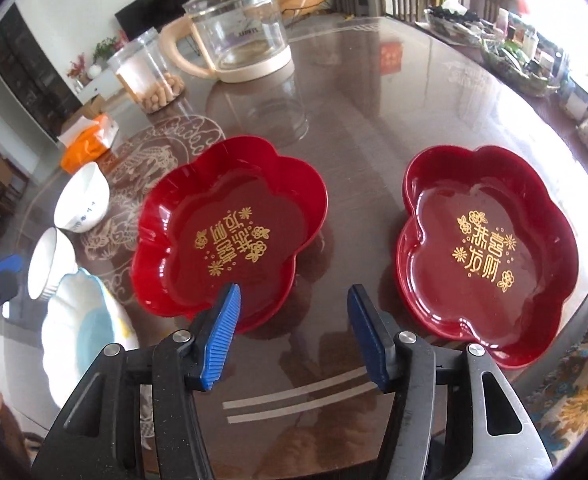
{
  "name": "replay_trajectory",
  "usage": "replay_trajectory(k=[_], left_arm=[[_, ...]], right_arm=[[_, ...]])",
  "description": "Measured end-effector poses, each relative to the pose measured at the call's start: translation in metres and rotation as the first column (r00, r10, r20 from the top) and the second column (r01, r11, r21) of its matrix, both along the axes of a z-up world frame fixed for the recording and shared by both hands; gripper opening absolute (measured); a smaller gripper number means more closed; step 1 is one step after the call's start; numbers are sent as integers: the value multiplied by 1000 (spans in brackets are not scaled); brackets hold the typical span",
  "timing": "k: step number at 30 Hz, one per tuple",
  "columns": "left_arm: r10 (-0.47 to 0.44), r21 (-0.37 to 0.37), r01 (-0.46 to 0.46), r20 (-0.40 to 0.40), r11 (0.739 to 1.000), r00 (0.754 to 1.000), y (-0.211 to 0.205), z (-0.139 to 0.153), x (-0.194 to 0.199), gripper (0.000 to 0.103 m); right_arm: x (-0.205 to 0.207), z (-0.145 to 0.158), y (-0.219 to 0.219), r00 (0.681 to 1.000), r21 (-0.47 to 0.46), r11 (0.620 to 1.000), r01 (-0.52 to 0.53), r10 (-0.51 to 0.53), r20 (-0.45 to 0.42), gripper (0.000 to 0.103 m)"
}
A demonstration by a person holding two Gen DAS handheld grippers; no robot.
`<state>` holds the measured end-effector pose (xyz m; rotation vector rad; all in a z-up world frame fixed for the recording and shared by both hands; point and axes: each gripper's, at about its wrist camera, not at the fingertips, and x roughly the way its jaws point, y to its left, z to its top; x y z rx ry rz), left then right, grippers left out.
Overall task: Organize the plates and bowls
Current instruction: 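Carry the red plate over the stacked red plates and lower it on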
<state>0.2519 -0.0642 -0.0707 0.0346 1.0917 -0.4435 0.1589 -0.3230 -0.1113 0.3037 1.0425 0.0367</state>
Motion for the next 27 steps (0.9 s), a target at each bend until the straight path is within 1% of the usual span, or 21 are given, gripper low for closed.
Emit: replay_trajectory(k=[2,4,6,8,9,11,13,14,15,16,18,19,20,21,22,24,25,27], left_arm=[[-22,25,22,-28,999,999,-15,-10,20,99],[-37,62,40,-50,997,998,-30,-23,36,96],[-39,94,46,-67,995,997,-41,-38,48,88],[-42,117,52,-87,992,995,-50,-50,55,83],[-46,123,57,-94,991,995,-54,-56,59,78],[-40,144,54,-101,988,994,-59,-66,65,72],[-36,159,52,-102,986,994,-64,-75,71,67],[-36,167,52,-101,985,994,-66,-78,73,62],[-38,175,55,-100,983,994,-67,-81,75,57],[-42,181,60,-100,982,994,-69,-83,76,53],[-48,187,66,-100,980,994,-70,-86,78,39],[-51,191,69,-99,979,994,-71,-88,77,34],[-52,193,70,-99,979,994,-72,-89,77,27],[-53,192,72,-103,979,993,-71,-90,77,24],[-57,185,76,-109,980,992,-71,-91,76,23],[-66,168,85,-117,982,991,-71,-90,72,21],[-73,160,91,-114,983,991,-72,-88,69,21],[-80,172,93,-81,981,994,-73,-79,62,21]], right_arm=[[-5,-1,0,1000,24,1000,-6,6,-1,60],[-2,-6,4,1000,-14,1000,-17,17,0,60],[1,-12,10,999,-63,997,-46,47,14,60],[3,-19,13,998,-91,994,-54,56,21,60],[5,-23,12,998,-81,995,-52,54,24,60],[13,-28,9,999,-54,998,-29,31,24,59],[21,-32,11,999,-58,998,-27,28,21,59],[25,-34,14,999,-69,997,-35,36,17,59],[29,-37,16,999,-81,996,-43,44,9,56],[32,-40,17,999,-94,995,-45,45,-4,51],[36,-45,17,999,-100,994,-36,34,-21,45],[37,-47,16,999,-101,994,-31,29,-27,41],[38,-49,15,999,-97,995,-28,25,-31,38],[38,-51,15,999,-86,996,-31,28,-35,28],[39,-53,15,999,-73,997,-37,34,-37,19],[37,-51,17,999,-68,997,-45,43,-28,14],[36,-50,18,999,-62,997,-46,44,-24,14],[32,-44,18,999,-32,999,-43,43,-5,14]])
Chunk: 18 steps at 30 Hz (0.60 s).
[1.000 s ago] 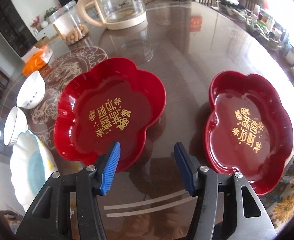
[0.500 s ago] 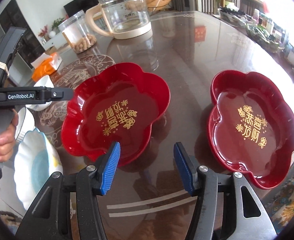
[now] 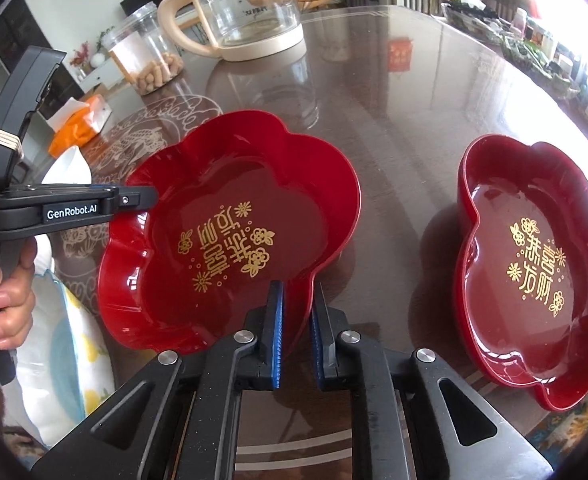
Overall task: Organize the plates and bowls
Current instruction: 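Carry the red plate over the stacked red plates and lower it on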
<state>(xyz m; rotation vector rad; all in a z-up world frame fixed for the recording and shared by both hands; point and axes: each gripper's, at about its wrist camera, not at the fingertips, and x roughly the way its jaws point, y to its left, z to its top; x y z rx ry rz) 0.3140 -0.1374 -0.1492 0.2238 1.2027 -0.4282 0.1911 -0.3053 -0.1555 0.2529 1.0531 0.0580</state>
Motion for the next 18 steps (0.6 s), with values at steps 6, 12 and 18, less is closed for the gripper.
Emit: replay_trajectory(k=[6,12,18], left_arm=[[3,-77,0,34,997,999,6,43,-13,21],[-51,-115,67,144,991,988,-32,103,-41,21],[-97,-149,123,170,981,981,-93,116,-55,21]], right_arm=[[-13,28,-8,999,71,997,19,-21,35,14],[-34,74,-37,994,86,996,34,-42,102,14],[-58,100,-83,986,57,993,102,-108,130,15]])
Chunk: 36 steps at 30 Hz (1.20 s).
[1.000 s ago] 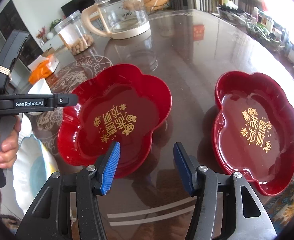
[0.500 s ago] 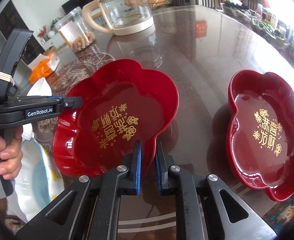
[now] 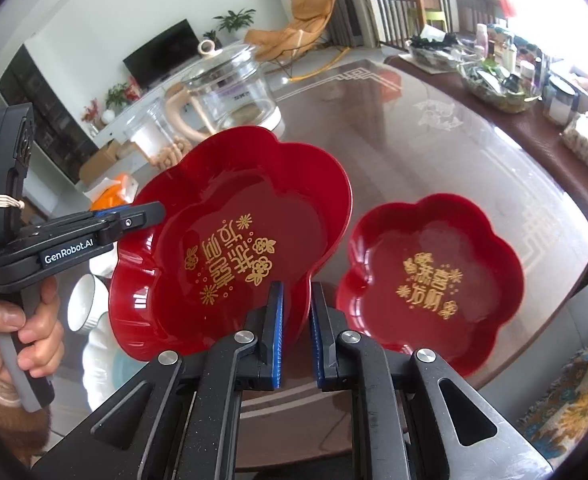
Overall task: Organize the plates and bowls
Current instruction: 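Carry the red plate over the stacked red plates and lower it on, then open the right tool and withdraw it from the plate stack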
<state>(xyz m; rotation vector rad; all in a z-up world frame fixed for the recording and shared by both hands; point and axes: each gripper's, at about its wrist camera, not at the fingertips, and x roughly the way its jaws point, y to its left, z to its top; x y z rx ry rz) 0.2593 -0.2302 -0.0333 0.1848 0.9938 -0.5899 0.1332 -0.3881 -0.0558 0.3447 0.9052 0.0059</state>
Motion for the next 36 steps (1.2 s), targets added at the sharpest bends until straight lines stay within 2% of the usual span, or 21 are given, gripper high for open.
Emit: replay_trajectory(k=[6,12,18,25,29,31,32,35,36], left_arm=[[-46,18,45,16,999,999,-65,-18,-4,21],[-88,79,85,40,993,995,-112,-44,1,21],[-121,135,113,53,984,991,-137,-64,1,21],[-135,179,120,75,977,988,-146,-78,-1,22],[-147,197,126,93,972,985,-148,-75,-3,25],[-139,190,119,92,974,986,-145,-68,-1,25],[-127,171,110,90,979,988,-140,-63,0,26],[-82,92,72,99,993,992,-120,-39,1,29],[-69,65,62,109,996,992,-110,-29,-1,39]], right_arm=[[-12,-12,-47,995,-12,995,98,-98,-18,15],[-14,-37,-84,982,10,982,187,-187,-37,15],[-16,-57,-97,972,-24,973,230,-231,-50,15],[-19,-66,-98,968,-40,970,242,-244,-59,15],[-21,-67,-99,964,-28,965,259,-261,-57,26],[-23,-65,-100,962,-13,963,268,-269,-40,53],[-25,-63,-101,962,-5,962,273,-273,-28,58],[-32,-52,-102,954,-8,954,299,-299,5,59],[-36,-46,-102,951,-13,951,310,-309,24,59]])
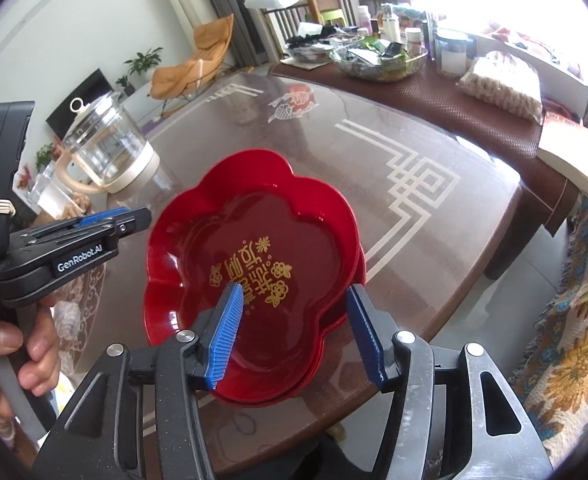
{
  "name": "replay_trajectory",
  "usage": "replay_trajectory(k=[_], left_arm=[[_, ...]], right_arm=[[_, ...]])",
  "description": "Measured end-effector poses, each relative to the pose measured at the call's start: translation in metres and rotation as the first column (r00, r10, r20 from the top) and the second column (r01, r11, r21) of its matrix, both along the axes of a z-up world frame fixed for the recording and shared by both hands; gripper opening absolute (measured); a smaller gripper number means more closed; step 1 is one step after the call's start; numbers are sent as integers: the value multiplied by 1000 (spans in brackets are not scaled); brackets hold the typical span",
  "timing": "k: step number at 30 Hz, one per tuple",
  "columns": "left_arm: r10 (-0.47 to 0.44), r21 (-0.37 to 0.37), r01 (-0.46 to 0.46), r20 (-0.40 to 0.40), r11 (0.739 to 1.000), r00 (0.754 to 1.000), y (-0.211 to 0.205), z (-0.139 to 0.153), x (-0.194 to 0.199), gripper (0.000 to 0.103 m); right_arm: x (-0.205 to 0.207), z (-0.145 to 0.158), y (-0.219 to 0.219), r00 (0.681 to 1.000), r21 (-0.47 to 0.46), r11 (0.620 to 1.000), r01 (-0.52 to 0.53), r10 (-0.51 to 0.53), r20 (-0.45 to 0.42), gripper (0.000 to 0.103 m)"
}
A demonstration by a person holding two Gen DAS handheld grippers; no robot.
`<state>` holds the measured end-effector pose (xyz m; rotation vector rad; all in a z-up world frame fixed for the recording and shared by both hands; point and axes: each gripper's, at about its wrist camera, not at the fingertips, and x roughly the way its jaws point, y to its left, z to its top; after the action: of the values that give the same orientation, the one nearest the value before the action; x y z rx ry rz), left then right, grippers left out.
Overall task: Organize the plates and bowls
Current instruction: 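Open the right tool and withdraw it from the plate stack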
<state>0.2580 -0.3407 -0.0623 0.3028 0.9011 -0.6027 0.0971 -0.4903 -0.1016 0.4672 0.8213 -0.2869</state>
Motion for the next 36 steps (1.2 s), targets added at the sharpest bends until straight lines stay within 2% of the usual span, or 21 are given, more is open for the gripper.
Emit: replay_trajectory(k=[1,2,4,9,12,16,19,22,25,30,33,36], left_arm=[[12,-34,-11,7,999,1000,11,11,-3,46],[28,-78,-27,16,997,999,24,22,-8,64],[81,-171,-71,53,983,995,56,46,-23,85],[170,-295,-114,170,949,971,130,86,-87,103],[186,-319,-111,214,941,959,166,87,-138,103],[176,-289,-115,195,950,965,205,63,-194,103],[194,-245,-147,183,958,964,236,48,-216,103],[242,-184,-202,225,962,944,275,43,-227,103],[337,-168,-302,247,938,909,318,45,-226,103],[491,-157,-468,178,869,853,380,27,-215,103],[543,-101,-534,127,839,830,394,12,-208,103],[554,-105,-546,90,831,827,396,2,-210,103]], right_arm=[[-4,7,1,1000,-15,1000,10,-10,16,59],[-8,14,3,999,-30,999,20,-19,34,59],[-19,31,9,996,-57,997,42,-37,75,59],[-51,74,48,975,-113,992,53,-27,219,62],[-77,94,84,951,-155,984,88,-37,306,73],[-115,96,131,924,-194,969,154,-72,375,74],[-127,78,163,935,-197,974,116,-40,352,74],[-123,59,197,956,-240,971,-7,77,284,74],[-124,53,229,945,-324,942,-91,184,269,74],[-133,59,272,890,-489,861,-142,327,317,74],[-125,51,285,884,-489,843,-222,386,264,74],[-118,42,289,887,-455,849,-268,402,226,74]])
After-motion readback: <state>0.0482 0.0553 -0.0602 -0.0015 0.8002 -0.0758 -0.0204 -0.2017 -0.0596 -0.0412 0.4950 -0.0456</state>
